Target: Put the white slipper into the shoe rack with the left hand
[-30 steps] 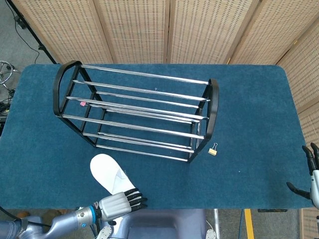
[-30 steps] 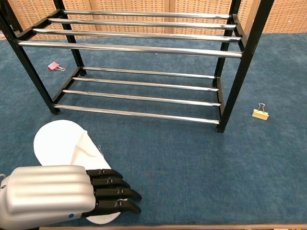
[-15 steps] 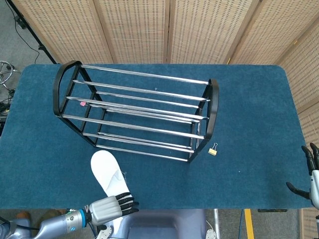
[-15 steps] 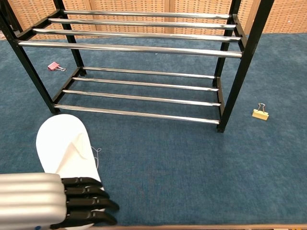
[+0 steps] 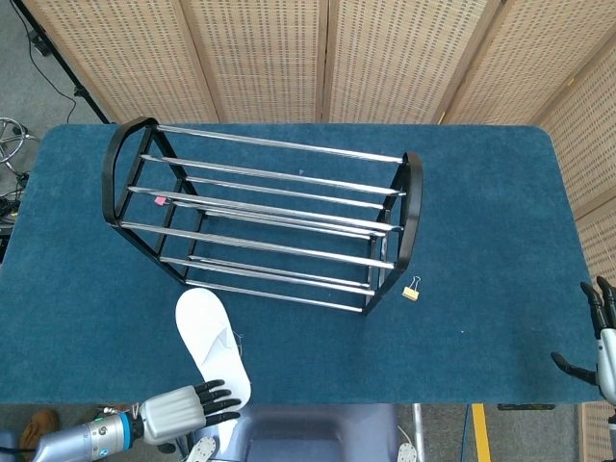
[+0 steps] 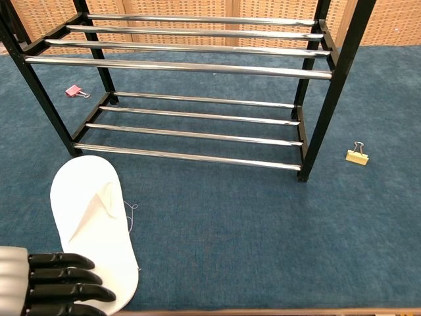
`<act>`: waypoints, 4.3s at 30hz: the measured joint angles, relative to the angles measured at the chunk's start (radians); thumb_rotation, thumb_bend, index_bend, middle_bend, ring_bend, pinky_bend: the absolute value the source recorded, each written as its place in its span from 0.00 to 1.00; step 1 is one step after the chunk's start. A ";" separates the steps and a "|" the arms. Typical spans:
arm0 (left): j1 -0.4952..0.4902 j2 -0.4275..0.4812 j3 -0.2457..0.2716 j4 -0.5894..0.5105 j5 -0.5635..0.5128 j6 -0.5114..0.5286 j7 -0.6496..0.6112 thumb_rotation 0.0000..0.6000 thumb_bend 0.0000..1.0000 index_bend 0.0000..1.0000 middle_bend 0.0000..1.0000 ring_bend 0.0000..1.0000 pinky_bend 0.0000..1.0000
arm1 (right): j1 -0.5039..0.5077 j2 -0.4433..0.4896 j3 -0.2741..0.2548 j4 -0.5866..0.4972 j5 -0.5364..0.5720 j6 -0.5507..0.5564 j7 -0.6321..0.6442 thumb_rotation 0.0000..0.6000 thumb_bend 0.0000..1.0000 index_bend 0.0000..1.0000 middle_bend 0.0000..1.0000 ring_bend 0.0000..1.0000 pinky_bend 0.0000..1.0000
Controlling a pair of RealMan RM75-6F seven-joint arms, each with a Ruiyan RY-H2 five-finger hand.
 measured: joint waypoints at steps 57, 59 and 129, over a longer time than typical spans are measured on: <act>0.032 -0.006 0.066 0.130 0.026 0.099 -0.104 1.00 0.00 0.05 0.08 0.07 0.11 | 0.007 -0.008 -0.006 -0.002 0.004 -0.016 -0.015 1.00 0.00 0.00 0.00 0.00 0.00; 0.040 0.005 0.076 0.147 0.032 0.119 -0.121 1.00 0.00 0.05 0.08 0.07 0.11 | 0.007 -0.008 -0.006 -0.002 0.004 -0.016 -0.017 1.00 0.00 0.00 0.00 0.00 0.00; 0.188 -0.314 -0.328 0.532 -0.241 0.349 -0.050 1.00 0.14 0.26 0.25 0.24 0.32 | 0.008 0.002 -0.008 0.000 0.013 -0.029 0.013 1.00 0.00 0.00 0.00 0.00 0.00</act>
